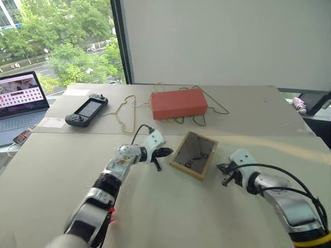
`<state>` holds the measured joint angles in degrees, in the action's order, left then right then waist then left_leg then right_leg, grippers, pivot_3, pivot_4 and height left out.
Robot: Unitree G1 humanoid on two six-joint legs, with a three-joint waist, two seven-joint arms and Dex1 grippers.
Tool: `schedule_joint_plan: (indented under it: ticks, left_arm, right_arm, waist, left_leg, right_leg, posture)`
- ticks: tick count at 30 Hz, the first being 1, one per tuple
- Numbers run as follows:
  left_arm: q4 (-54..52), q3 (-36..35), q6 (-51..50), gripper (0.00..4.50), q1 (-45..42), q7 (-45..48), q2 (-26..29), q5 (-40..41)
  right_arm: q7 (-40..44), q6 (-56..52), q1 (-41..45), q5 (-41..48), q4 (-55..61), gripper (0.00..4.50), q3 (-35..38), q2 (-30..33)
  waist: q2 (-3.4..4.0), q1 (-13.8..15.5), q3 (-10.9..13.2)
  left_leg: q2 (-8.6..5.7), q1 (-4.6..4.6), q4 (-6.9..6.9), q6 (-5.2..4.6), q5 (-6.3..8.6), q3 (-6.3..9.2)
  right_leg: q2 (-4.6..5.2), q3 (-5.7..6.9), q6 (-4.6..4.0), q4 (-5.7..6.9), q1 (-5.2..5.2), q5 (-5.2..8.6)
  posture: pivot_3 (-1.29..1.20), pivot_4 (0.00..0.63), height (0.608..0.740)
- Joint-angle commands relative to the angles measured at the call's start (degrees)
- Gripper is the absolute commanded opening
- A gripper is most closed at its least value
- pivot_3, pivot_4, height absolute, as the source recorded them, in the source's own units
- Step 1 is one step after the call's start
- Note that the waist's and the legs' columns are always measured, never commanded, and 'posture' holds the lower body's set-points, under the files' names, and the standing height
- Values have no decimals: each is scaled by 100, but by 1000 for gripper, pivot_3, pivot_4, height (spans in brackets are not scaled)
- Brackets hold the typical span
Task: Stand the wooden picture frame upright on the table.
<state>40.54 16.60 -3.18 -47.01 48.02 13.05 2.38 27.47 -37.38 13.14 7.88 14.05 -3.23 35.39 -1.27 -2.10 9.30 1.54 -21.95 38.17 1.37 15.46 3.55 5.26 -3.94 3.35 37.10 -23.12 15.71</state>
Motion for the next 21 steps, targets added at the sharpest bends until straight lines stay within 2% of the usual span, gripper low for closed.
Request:
schedule_joint_plan:
  ticks: [1, 4, 7, 14, 17, 21]
  left_arm:
    - [113, 138, 146, 39, -62, 149, -203, -176]
    - [-466, 124, -64, 39, 271, 394, 26, -177]
    - [-1372, 82, -441, 39, 817, 588, 509, -164]
    - [-3880, -332, -1689, 39, 2652, 607, 1779, 28]
    - [-4583, -498, -2185, 39, 3269, 490, 2056, 154]
    - [-4874, -571, -2387, 39, 3679, 269, 2218, 133]
  right_arm:
    - [-209, -235, 212, -248, 50, 0, -306, -230]
    - [-77, -344, 282, -267, 370, 0, -583, -380]
    - [-27, -536, 361, -250, 590, 0, -754, -528]
    - [476, -705, 249, -438, 1210, 0, -1597, -231]
    - [634, -739, 187, -410, 1401, 0, -1813, -182]
    - [602, -878, 213, -431, 1335, 0, -1866, -295]
  waist:
    - [0, -5, 0]
    - [2, -60, -1]
    - [4, -151, -2]
    - [11, -245, -7]
    - [12, -245, -11]
    - [12, -208, -11]
  left_leg:
    - [-1, 0, 7, -1, 0, 0]
    - [-2, 10, 9, -30, 17, 4]
    - [1, 18, 7, -30, 17, 8]
    - [12, 40, -1, -36, 21, 16]
    - [14, 50, -6, -40, 23, 14]
    - [18, 97, -14, -55, 31, 15]
  right_leg:
    - [0, 0, 0, -1, 0, 0]
    - [-1, -1, 1, 0, 1, 0]
    - [-6, -5, 0, 7, 0, 0]
    - [-15, -7, -1, 15, 6, 0]
    - [-16, -9, -2, 12, 13, 0]
    - [-21, -6, -5, 4, 60, 3]
  posture:
    - [0, 150, 740]
    - [0, 150, 740]
    - [0, 150, 740]
    - [0, 150, 740]
    - [0, 150, 740]
    - [0, 150, 740]
